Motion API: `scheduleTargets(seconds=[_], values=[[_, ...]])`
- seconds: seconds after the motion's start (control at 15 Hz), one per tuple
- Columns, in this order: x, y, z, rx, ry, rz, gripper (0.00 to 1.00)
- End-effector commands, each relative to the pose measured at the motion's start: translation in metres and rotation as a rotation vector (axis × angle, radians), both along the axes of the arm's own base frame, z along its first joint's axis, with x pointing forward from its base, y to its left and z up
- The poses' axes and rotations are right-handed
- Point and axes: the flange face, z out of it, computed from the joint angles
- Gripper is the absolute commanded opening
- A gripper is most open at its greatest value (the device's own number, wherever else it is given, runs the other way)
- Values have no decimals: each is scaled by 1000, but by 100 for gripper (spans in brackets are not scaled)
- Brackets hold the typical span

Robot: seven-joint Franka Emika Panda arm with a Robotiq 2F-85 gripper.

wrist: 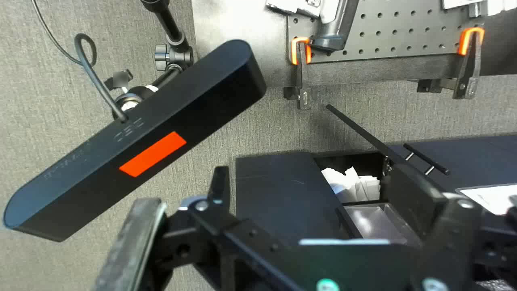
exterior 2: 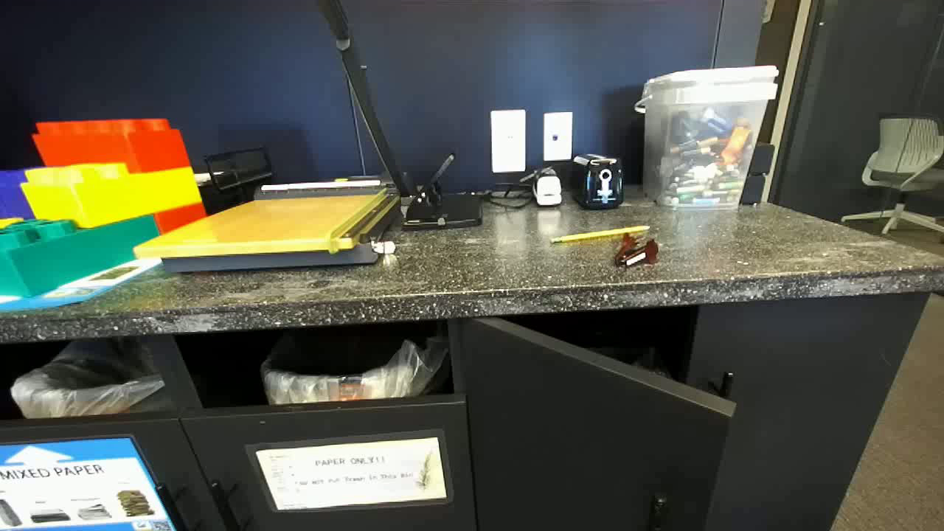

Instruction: Open the right door of the cabinet on the far right.

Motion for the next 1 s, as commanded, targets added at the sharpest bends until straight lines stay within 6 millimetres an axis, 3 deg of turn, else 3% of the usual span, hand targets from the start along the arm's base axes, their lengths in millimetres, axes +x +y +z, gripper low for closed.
scheduleTargets(seconds=[0.0, 0.4, 0.67, 0.93], values=[[0, 0, 1, 0, -1, 0, 100], [7, 6, -3, -7, 2, -2, 100], [41, 33, -29, -56, 4, 33, 100], [78, 65, -75, -117, -11, 114, 100]])
